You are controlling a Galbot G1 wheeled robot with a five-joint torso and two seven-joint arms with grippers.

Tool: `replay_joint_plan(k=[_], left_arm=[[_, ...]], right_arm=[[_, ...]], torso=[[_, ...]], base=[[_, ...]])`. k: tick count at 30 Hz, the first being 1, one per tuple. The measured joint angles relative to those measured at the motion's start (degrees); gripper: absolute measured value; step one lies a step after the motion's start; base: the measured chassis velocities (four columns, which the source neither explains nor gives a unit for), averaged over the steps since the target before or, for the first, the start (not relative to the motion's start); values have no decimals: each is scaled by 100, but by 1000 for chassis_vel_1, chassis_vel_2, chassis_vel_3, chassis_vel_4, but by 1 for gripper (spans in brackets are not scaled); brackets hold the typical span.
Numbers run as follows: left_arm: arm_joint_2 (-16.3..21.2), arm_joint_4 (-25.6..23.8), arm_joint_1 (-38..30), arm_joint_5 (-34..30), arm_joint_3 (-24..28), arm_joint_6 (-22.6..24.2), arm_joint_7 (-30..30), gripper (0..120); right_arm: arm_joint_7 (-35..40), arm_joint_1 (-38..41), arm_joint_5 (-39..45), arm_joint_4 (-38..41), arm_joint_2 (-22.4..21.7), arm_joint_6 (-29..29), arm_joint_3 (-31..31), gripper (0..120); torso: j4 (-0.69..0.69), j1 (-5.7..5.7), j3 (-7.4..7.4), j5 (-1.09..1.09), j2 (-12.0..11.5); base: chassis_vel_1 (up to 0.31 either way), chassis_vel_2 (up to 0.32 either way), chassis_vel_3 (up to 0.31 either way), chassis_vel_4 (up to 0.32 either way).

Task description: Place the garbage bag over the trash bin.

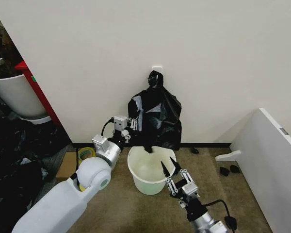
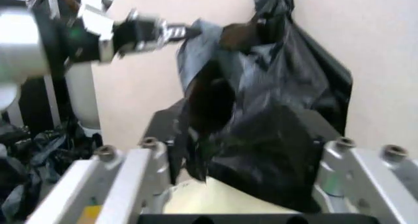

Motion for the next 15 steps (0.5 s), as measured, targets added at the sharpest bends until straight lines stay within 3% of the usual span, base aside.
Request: replay_joint_plan(k=[2, 3, 6, 9, 15], left_arm=[[-1, -14, 39, 9, -10, -5, 5, 0], [2, -79, 125, 23, -35, -7, 21, 0], [8, -89, 98, 18, -2, -6, 24, 0], [40, -120, 124, 11, 4, 2, 27, 0], [62, -182, 221, 14, -48, 5, 33, 0]], right_arm=[[49, 111, 39, 67, -95, -105, 34, 52], [222, 610, 251, 169, -354, -493, 38, 66], [312, 968, 505, 258, -518, -815, 49, 74], [385, 1716, 996, 272, -924, -1443, -98, 91], [430, 2757, 1370, -88, -1343, -2091, -617, 100]], torso=[[0, 0, 0, 0, 0], [1, 0, 0, 1, 0], [2, 0, 0, 1, 0], [0, 0, 1, 1, 0], [0, 0, 1, 1, 0]], base=[[0, 0, 0, 0], [0, 0, 0, 0], [0, 0, 0, 0], [0, 0, 0, 0], [0, 0, 0, 0]])
